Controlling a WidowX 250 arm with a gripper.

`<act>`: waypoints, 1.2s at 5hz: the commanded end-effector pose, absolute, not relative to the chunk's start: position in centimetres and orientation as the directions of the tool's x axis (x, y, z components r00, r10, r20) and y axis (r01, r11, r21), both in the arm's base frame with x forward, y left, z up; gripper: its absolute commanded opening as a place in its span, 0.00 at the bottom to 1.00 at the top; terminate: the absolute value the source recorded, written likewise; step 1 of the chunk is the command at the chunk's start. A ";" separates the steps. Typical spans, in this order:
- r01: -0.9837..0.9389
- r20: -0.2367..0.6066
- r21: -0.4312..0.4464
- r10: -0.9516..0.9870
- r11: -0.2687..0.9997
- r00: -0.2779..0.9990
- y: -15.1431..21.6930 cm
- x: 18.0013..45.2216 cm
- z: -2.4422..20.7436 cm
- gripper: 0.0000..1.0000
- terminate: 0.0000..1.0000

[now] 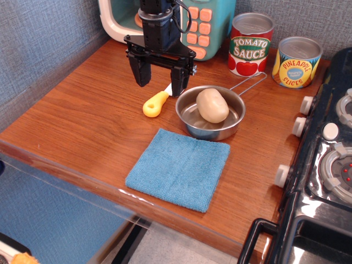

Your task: Place the blue cloth on the left edge of the table.

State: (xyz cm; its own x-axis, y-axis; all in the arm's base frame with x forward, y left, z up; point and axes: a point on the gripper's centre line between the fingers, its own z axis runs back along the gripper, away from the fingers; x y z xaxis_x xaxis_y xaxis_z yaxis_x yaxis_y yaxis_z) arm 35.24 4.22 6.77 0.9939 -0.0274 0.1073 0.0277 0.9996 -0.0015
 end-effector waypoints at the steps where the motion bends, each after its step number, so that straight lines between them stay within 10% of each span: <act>1: 0.028 0.107 -0.001 -0.027 1.000 0.994 4.2 35.2 6.8 1.00 0.00; 4: 0.077 0.141 0.024 -0.079 0.997 0.987 -1.6 31.0 8.4 1.00 0.00; 6: 0.174 0.062 0.043 -0.177 0.984 0.982 -3.9 28.1 5.5 1.00 0.00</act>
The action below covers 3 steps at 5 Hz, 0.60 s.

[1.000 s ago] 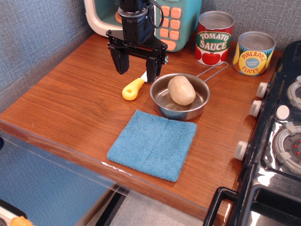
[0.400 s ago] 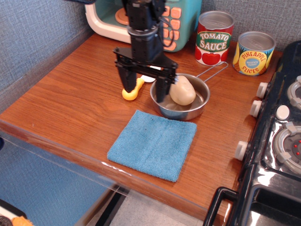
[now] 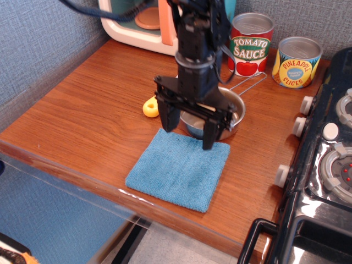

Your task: Place the blue cloth on the left edge of the table.

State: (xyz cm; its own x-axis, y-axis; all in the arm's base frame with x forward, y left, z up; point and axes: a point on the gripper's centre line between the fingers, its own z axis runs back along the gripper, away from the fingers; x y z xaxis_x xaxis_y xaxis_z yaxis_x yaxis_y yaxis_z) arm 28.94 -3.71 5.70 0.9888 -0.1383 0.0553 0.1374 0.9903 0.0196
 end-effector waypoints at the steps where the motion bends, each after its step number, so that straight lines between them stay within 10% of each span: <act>1: 0.156 0.038 0.071 -0.159 0.985 0.987 -3.3 26.2 4.3 1.00 0.00; 3: 0.113 0.107 0.045 -0.117 0.993 0.987 -3.2 25.3 2.3 1.00 0.00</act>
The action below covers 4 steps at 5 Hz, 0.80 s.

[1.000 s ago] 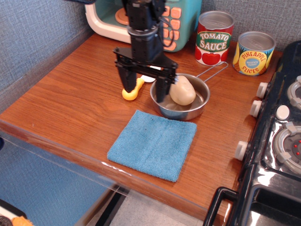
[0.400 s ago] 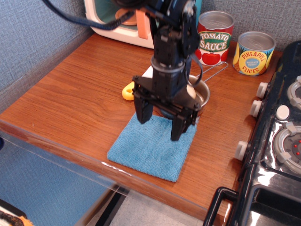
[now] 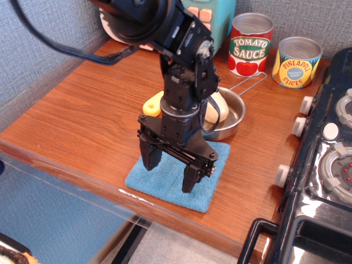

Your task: Place the blue cloth on the left edge of the table.

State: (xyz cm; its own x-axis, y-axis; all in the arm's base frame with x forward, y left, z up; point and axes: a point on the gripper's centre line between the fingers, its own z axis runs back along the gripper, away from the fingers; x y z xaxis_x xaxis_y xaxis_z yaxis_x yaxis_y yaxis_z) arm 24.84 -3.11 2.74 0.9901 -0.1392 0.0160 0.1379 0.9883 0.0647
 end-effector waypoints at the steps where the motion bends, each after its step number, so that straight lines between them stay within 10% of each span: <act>1: 0.090 0.187 0.022 -0.093 0.996 0.978 -3.2 25.9 2.4 1.00 0.00; 2: 0.060 0.288 0.002 -0.058 0.998 0.956 -3.1 27.0 3.6 1.00 0.00; 4: 0.050 0.127 -0.026 -0.046 0.998 0.991 -2.4 26.6 1.4 1.00 0.00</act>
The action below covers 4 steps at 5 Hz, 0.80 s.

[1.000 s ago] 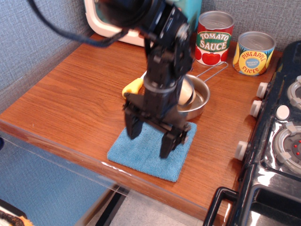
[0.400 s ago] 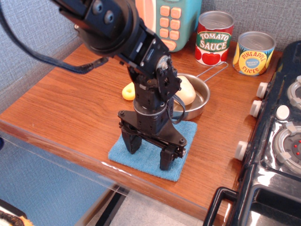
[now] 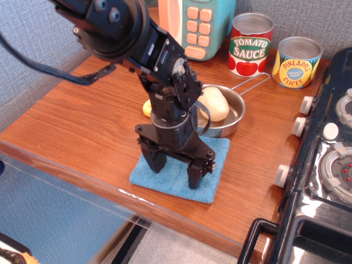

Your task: Place the blue cloth on the left edge of the table.

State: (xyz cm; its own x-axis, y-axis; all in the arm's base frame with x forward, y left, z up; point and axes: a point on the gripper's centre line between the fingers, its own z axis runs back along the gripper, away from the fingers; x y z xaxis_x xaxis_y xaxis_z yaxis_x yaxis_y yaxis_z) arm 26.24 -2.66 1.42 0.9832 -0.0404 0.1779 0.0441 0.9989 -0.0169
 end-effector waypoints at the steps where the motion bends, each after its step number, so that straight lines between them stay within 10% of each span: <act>1: 0.055 0.087 -0.037 -0.052 0.998 0.995 -2.5 26.4 1.4 1.00 0.00; 4: 0.079 0.125 0.064 -0.086 0.995 0.988 0.2 23.4 1.6 1.00 0.00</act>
State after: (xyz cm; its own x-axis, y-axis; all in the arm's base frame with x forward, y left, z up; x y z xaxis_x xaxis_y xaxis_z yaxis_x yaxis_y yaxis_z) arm 22.98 0.14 1.00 0.9916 -0.0854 0.0972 0.0797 0.9950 0.0608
